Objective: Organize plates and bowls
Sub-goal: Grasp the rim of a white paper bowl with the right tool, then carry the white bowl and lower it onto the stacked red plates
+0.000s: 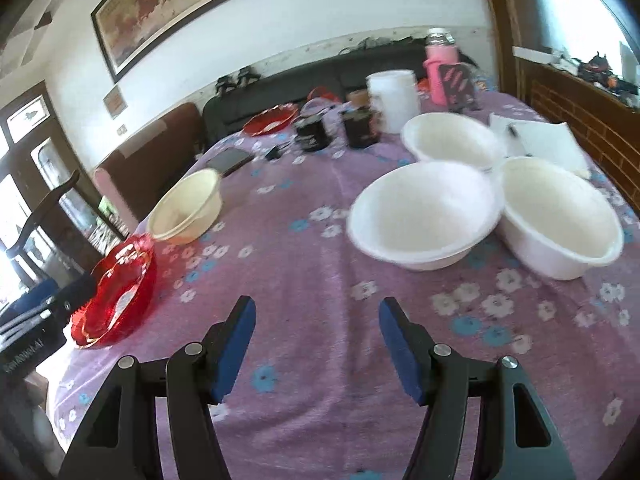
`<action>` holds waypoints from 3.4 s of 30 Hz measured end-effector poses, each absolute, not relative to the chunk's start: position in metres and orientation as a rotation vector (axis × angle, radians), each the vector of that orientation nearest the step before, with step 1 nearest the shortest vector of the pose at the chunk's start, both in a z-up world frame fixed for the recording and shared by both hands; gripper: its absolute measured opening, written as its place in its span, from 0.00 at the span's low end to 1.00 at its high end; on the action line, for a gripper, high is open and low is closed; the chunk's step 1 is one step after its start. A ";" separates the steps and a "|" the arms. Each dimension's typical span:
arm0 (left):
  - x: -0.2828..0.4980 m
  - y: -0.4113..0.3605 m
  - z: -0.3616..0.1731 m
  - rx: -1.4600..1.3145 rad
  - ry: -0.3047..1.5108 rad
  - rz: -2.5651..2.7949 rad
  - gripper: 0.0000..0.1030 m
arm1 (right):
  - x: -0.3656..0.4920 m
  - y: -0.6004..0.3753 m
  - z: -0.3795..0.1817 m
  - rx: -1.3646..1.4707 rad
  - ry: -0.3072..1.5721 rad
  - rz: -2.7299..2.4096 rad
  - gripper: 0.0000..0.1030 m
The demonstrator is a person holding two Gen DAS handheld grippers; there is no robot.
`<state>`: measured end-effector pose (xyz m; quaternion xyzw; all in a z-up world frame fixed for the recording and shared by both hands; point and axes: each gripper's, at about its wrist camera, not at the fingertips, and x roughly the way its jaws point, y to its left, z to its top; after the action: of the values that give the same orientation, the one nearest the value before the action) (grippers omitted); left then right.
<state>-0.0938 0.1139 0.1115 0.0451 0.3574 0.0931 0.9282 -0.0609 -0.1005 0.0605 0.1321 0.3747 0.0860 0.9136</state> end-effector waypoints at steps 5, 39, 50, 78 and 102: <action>-0.091 0.103 0.109 0.096 0.725 0.178 0.80 | -0.063 -0.128 0.054 0.331 0.765 0.134 0.66; -0.045 0.086 0.085 0.021 0.847 0.059 0.80 | 0.023 -0.161 0.009 0.652 0.937 0.301 0.13; 0.009 0.064 0.070 -0.029 0.870 0.013 0.80 | 0.015 -0.153 0.016 0.526 0.854 0.206 0.34; 0.003 0.058 0.056 -0.119 0.967 -0.084 0.13 | 0.011 -0.117 0.020 0.426 0.847 0.336 0.15; -0.048 0.303 0.082 -0.288 0.863 0.296 0.16 | 0.013 0.163 0.074 0.055 0.935 0.598 0.16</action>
<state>-0.0485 0.3029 0.0818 -0.1384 0.4151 0.1427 0.8878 0.0125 0.1632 0.0743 0.0261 0.4439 0.2839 0.8495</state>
